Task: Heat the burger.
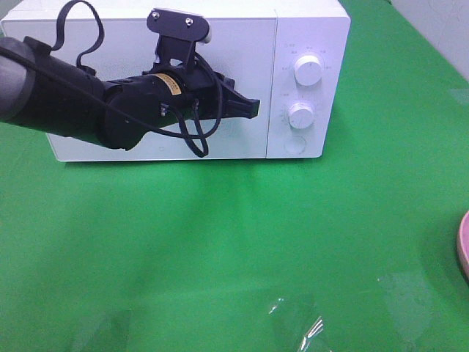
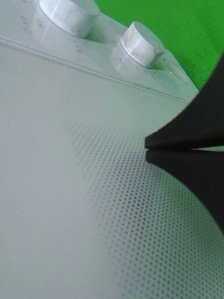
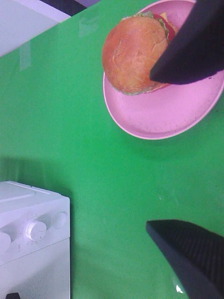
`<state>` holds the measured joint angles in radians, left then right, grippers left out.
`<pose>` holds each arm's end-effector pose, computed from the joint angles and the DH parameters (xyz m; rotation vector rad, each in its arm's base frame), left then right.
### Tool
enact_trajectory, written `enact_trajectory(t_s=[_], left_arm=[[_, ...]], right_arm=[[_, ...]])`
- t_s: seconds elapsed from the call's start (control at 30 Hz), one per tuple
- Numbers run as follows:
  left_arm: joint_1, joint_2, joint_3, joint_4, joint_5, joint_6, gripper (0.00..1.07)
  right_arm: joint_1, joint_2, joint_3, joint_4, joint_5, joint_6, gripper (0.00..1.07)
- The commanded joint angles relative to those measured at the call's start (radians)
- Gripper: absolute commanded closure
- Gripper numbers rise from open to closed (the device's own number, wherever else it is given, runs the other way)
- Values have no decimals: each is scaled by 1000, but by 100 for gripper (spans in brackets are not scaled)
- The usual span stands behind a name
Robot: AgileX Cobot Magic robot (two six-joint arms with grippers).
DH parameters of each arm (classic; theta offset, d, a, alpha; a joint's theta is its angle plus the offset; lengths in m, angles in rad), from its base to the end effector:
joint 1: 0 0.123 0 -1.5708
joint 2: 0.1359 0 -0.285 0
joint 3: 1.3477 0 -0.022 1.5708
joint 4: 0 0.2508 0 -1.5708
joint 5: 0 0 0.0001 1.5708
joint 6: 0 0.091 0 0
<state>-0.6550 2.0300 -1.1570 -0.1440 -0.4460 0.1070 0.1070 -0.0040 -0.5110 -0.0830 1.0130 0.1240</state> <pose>0.3508 -0.2624 0.1664 0.5607 1.8510 -0.3963 -0.0044 -0.0069 0.2845 0.0190 1.9793 0.0519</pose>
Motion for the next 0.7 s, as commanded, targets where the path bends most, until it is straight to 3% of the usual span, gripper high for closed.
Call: enact_trajectory(t_s=[0.03, 0.17, 0.23, 0.27, 0.3, 0.33, 0.37, 0.4, 0.43, 0.47, 0.5, 0.53, 0.7], left_arm=[[25, -8, -39, -87, -44, 26, 107], [6, -44, -39, -107, 116, 28, 99], [-9, -76, -39, -128, 251, 28, 84], [-9, -76, -39, -128, 251, 28, 84], [-20, -100, -39, -124, 342, 28, 66], [-20, -100, -39, -124, 342, 28, 66], [-23, -124, -39, -125, 446, 27, 44], [-23, -124, -39, -125, 446, 27, 44], [-24, -135, -39, -125, 497, 23, 35], [-24, -158, -39, -125, 621, 21, 14], [-24, -158, -39, -125, 621, 21, 14], [-22, -179, -39, -125, 749, 20, 4], [-22, -230, -39, -128, 1009, 5, 6]], right_arm=[[-8, -26, 3, -2, -9, -12, 31], [-8, -26, 3, -2, -9, -12, 31], [-8, -26, 3, -2, -9, -12, 31], [-8, -26, 3, -2, -9, -12, 31], [-8, -26, 3, -2, -9, -12, 31], [-8, -26, 3, -2, -9, -12, 31], [-8, -26, 3, -2, -9, -12, 31], [-8, -26, 3, -2, -9, -12, 31], [-8, -26, 3, -2, -9, -12, 31], [-8, -26, 3, -2, -9, -12, 31], [-8, -26, 3, -2, -9, -12, 31], [-8, -26, 3, -2, -9, -12, 31], [-8, -26, 3, -2, -9, -12, 31]])
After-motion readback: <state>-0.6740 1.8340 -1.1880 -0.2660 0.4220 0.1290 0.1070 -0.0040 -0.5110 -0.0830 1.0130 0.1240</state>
